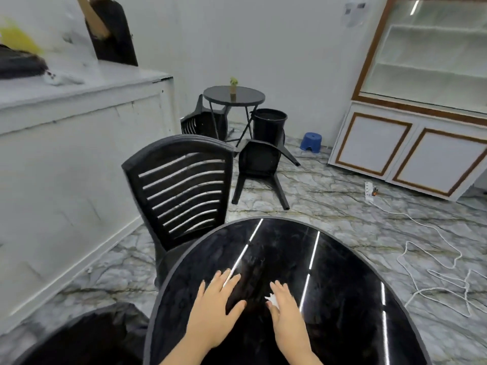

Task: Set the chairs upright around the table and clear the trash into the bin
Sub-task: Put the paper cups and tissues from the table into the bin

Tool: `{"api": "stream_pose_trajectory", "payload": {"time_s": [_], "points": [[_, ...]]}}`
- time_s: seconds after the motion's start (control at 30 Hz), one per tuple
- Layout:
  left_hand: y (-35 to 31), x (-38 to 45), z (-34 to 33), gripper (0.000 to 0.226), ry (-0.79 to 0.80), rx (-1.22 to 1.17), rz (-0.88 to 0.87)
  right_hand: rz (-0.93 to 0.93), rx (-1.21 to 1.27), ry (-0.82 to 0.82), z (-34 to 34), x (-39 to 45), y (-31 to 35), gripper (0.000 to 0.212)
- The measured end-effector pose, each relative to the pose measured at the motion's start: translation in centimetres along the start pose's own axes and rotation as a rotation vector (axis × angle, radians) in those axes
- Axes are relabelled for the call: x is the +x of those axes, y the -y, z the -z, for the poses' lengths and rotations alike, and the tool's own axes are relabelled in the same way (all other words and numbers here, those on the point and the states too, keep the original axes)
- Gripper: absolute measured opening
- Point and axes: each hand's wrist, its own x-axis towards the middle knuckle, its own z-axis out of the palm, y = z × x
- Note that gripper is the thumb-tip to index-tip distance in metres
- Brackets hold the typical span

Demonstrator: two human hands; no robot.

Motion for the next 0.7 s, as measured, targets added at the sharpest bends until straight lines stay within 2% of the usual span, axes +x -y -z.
{"api": "stream_pose_trajectory", "payload": {"time_s": [0.13, 0.2, 0.27, 0.33, 0.4, 0.47, 0.5, 0.57, 0.7], "points": [[3.3, -3.7, 3.0, 0.087, -0.059, 0.029, 0.102, 0.122, -0.026, 0.121, -3.8, 0.6, 4.4, 0.046], [5.6, -6.1, 4.7, 0.074, -0.087, 0.094, 0.124, 0.194, -0.04, 0.192, -6.2, 0.3, 6.9, 0.047], [8.0, -8.7, 6.2, 0.058, -0.049, 0.157, 0.199, 0.256, -0.032, 0.263, -8.8, -0.4, 9.6, 0.047], [10.4, -11.7, 7.4, 0.054, -0.013, 0.161, 0.292, 0.303, -0.034, 0.351, -11.6, -1.4, 12.2, 0.048], [12.7, -15.0, 9.0, 0.062, -0.039, 0.127, 0.378, 0.347, -0.058, 0.427, -14.4, -2.8, 14.5, 0.049], [15.1, -17.9, 9.8, 0.086, -0.186, 0.137, 0.386, 0.4, -0.087, 0.478, -17.0, -4.6, 16.6, 0.049], [16.2, -19.6, 10.2, 0.093, -0.199, 0.119, 0.436, 0.418, -0.092, 0.501, -18.3, -5.7, 17.5, 0.049], [17.9, -22.5, 11.1, 0.091, -0.24, 0.097, 0.519, 0.438, -0.087, 0.546, -20.6, -7.8, 19.1, 0.049], [20.9, -28.0, 11.7, 0.075, -0.213, 0.057, 0.615, 0.424, -0.089, 0.647, -24.9, -11.5, 21.2, 0.047]]}}
